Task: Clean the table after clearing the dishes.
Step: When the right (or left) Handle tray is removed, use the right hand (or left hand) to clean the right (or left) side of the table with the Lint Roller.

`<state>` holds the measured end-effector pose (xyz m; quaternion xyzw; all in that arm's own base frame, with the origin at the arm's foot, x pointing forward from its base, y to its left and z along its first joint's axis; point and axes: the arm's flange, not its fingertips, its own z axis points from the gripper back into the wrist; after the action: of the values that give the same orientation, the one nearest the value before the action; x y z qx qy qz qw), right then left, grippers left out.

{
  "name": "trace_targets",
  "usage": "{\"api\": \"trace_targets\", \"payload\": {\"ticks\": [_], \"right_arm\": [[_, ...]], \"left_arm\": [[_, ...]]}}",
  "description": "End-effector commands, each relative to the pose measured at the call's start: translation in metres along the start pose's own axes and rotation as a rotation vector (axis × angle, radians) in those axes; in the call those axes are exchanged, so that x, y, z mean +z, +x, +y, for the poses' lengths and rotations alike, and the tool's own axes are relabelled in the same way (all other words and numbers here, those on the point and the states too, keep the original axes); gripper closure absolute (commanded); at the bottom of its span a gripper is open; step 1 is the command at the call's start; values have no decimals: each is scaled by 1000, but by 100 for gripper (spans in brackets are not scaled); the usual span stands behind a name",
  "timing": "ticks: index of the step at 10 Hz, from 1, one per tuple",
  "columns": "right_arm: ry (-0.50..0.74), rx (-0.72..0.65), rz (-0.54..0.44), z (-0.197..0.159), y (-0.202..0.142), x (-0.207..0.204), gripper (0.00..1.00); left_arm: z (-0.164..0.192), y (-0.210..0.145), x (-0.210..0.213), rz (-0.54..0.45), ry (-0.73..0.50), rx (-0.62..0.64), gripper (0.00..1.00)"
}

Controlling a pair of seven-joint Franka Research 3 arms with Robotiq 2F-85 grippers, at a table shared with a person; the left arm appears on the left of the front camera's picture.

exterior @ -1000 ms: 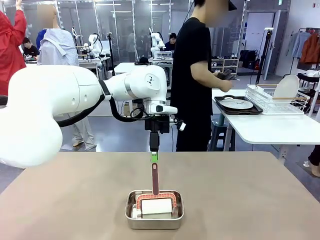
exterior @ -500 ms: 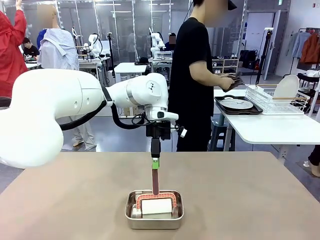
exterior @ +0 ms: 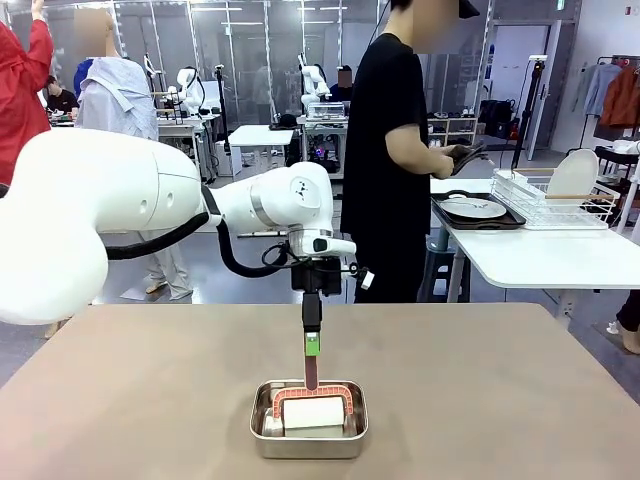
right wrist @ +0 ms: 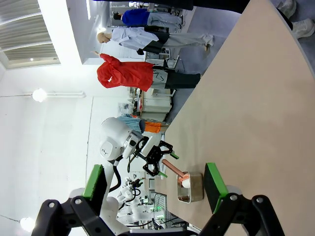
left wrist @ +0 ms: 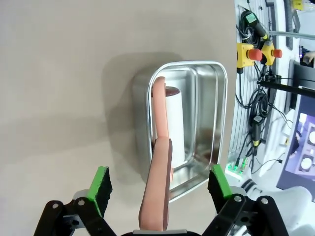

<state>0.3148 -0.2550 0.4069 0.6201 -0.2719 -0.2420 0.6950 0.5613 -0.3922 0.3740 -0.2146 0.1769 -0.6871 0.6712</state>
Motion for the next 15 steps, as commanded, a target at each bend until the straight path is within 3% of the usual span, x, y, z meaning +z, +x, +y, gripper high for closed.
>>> {"api": "trace_targets", "payload": {"ticks": [1, 2, 3, 4, 5, 6, 8, 9, 10, 11, 15], "right_arm": [[-3, 7, 13, 3, -1, 4, 0], [-3, 7, 13, 3, -1, 4, 0], [-3, 7, 13, 3, -1, 4, 0], [-3, 7, 13, 3, -1, 4, 0], [-3, 7, 13, 3, -1, 4, 0], [-3, 7, 13, 3, -1, 4, 0], [-3, 7, 13, 3, -1, 4, 0], [-3, 7, 13, 3, -1, 4, 0], [-3, 7, 13, 3, -1, 4, 0], [-3, 7, 13, 3, -1, 4, 0], [-3, 7, 13, 3, -1, 4, 0]], "left_arm": [[-14, -21, -15, -19, 7, 0, 0], [-14, -20, -16, -22, -3, -2, 0], [-13, -20, -16, -20, -11, -1, 7], [-12, -20, -16, -34, -28, -9, 60], [-12, -20, -15, -46, -22, -20, 67], [-11, -20, -16, -49, -14, -24, 100], [-9, -17, -17, -66, -11, -44, 100], [-9, -17, -17, -73, -4, -42, 87], [-7, -17, -17, -82, -8, -38, 96], [-7, -16, -18, -86, -10, -38, 100], [-9, -17, -16, -71, -26, -30, 100]]}}
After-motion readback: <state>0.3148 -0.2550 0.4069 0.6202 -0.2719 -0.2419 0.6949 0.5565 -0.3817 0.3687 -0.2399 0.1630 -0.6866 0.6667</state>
